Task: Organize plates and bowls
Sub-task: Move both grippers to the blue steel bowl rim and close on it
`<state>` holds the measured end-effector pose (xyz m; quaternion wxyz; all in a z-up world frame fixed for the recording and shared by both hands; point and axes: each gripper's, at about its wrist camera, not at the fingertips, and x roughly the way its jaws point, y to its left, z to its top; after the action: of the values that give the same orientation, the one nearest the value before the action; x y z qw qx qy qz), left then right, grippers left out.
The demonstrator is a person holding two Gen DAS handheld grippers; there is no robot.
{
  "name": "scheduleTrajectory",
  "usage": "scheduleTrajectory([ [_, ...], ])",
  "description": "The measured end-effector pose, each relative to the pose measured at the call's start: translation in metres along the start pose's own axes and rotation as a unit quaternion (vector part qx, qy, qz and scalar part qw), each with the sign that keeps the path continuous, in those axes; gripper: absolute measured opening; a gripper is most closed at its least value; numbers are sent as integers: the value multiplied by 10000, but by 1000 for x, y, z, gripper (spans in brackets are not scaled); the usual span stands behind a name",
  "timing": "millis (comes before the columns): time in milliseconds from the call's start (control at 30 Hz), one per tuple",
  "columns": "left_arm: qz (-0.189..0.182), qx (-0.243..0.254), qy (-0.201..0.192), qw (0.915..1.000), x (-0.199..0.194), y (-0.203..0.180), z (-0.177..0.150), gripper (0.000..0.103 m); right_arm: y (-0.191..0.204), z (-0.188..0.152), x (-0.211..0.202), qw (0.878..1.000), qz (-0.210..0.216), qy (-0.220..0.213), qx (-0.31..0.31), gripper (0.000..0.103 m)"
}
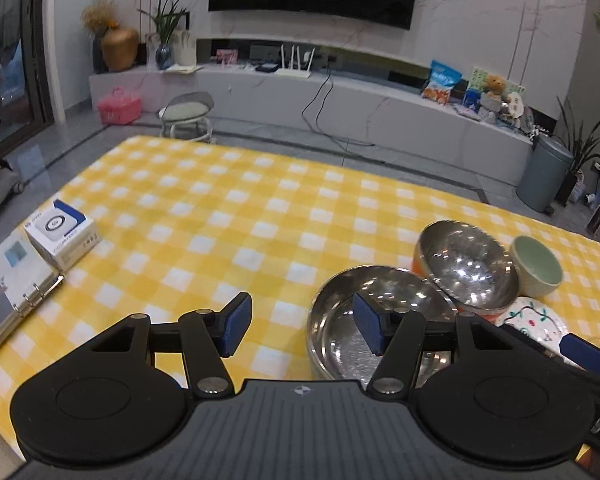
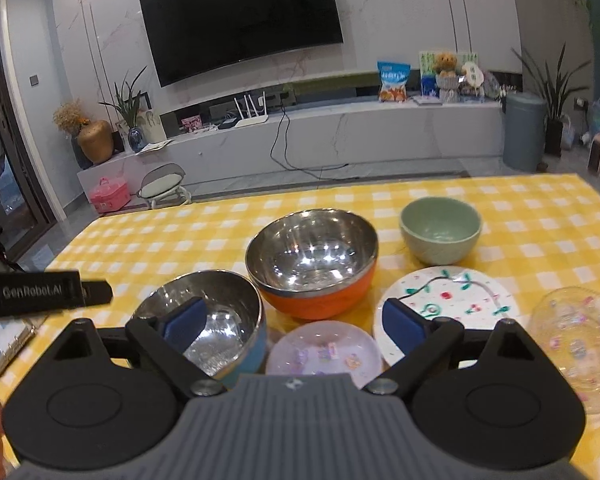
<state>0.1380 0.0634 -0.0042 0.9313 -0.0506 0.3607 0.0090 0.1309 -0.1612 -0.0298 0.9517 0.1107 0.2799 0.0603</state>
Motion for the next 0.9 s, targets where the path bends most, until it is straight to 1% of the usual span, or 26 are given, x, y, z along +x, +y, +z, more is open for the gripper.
scheduleTrajectory([
  [33, 36, -15, -6, 10000, 4, 1, -1, 69, 0, 1, 5, 10000, 5, 36, 42, 86],
  [100, 60, -60, -3, 10000, 9, 2, -2, 69, 0, 2, 14, 9999, 22, 93, 87, 83],
  [200, -50, -109, 82, 9999, 18, 2, -3, 69, -3, 0, 25, 9997, 106, 162, 153, 75],
  [300, 48, -61, 197, 9998, 29, 1, -5, 69, -5, -6, 34, 9991, 231, 296, 212, 69],
  [400, 38, -83, 307, 9995, 39, 2, -9, 66, -6, -9, 42, 9985, 264, 423, 242, 66],
  [500, -32, -137, 428, 9990, 45, 2, -13, 63, -6, -13, 47, 9978, 297, 526, 289, 65],
  [667, -60, -12, 595, 9982, 53, -4, -18, 51, -3, -17, 50, 9966, 385, 649, 330, 61],
  [700, -68, 11, 626, 9980, 54, -5, -19, 46, -2, -18, 50, 9966, 393, 652, 320, 60],
  [733, -67, 30, 658, 9978, 55, -6, -20, 42, -2, -18, 50, 9966, 405, 647, 311, 57],
  [800, -54, 50, 707, 9975, 56, -8, -21, 37, -1, -19, 50, 9964, 442, 654, 314, 53],
  [833, -52, 43, 727, 9973, 56, -7, -21, 36, -1, -20, 49, 9962, 466, 658, 339, 48],
  [900, -116, 0, 744, 9972, 55, -7, -22, 32, 0, -22, 49, 9956, 540, 671, 372, 42],
])
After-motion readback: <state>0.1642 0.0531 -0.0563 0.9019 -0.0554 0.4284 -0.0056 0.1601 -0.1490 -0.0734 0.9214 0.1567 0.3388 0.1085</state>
